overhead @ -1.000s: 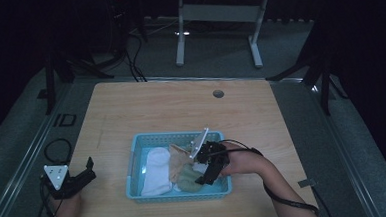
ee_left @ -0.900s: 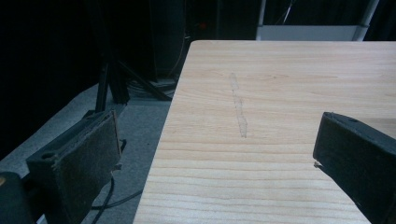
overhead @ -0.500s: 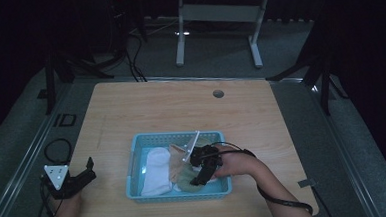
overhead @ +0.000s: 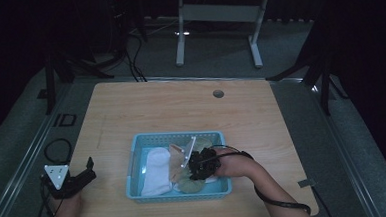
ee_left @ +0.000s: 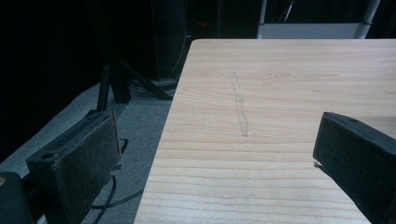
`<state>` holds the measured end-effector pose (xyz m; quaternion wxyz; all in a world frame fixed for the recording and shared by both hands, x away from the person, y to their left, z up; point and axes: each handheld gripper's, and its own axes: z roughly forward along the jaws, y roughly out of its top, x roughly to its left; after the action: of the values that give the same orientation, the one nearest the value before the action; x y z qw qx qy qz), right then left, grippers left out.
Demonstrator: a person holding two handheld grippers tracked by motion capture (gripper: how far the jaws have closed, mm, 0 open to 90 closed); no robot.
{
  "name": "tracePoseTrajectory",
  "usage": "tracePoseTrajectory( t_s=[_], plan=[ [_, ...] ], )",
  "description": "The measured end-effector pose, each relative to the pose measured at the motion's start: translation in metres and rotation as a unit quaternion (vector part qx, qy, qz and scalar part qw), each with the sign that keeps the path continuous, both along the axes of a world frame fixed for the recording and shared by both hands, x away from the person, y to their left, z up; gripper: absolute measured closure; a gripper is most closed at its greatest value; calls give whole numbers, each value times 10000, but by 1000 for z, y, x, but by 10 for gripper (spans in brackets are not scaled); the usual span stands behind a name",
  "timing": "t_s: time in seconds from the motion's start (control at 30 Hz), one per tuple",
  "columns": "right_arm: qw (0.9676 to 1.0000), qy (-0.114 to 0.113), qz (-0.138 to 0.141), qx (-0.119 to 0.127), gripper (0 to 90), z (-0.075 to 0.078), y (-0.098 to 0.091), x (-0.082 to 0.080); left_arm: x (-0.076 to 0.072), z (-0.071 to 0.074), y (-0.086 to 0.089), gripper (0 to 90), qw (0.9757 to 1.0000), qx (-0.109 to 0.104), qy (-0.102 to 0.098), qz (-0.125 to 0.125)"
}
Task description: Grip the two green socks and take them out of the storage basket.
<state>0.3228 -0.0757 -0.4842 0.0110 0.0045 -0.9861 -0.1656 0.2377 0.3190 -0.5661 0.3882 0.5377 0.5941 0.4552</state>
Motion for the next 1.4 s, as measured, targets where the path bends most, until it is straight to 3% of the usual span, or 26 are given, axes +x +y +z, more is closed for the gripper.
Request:
tracePoseTrajectory(
  t_s=[0.27, 0.47, 0.5, 0.67, 0.83, 1.07, 1.3, 1.4],
  plan=[
    [9999, -49, 37, 136, 845, 14, -2, -4, 0, 0, 0, 4, 10000, 7, 6, 7],
    [9994, -264, -16, 240, 845, 28, -9, -1, 0, 0, 0, 4, 10000, -5, 1, 4],
    [9984, -341, -152, 428, 845, 40, -16, 3, 0, 0, 0, 4, 10000, -3, 3, 4],
    [9958, -474, -319, 711, 845, 65, -31, 10, 0, 0, 0, 4, 10000, 0, 1, 10],
    [9922, -711, -519, 880, 845, 86, -48, 14, 0, 0, 0, 4, 10000, 1, -3, 4],
    [9828, -910, -1075, 1198, 844, 113, -88, 25, 0, 0, 0, 4, 10000, 5, -11, -14],
    [9774, -1014, -1455, 1153, 844, 117, -118, 30, 0, 0, 0, 3, 10000, 11, -12, -2],
    [9736, -1029, -1696, 1130, 843, 114, -137, 34, 0, 0, 0, 3, 10000, -4, -21, 3]
  ],
)
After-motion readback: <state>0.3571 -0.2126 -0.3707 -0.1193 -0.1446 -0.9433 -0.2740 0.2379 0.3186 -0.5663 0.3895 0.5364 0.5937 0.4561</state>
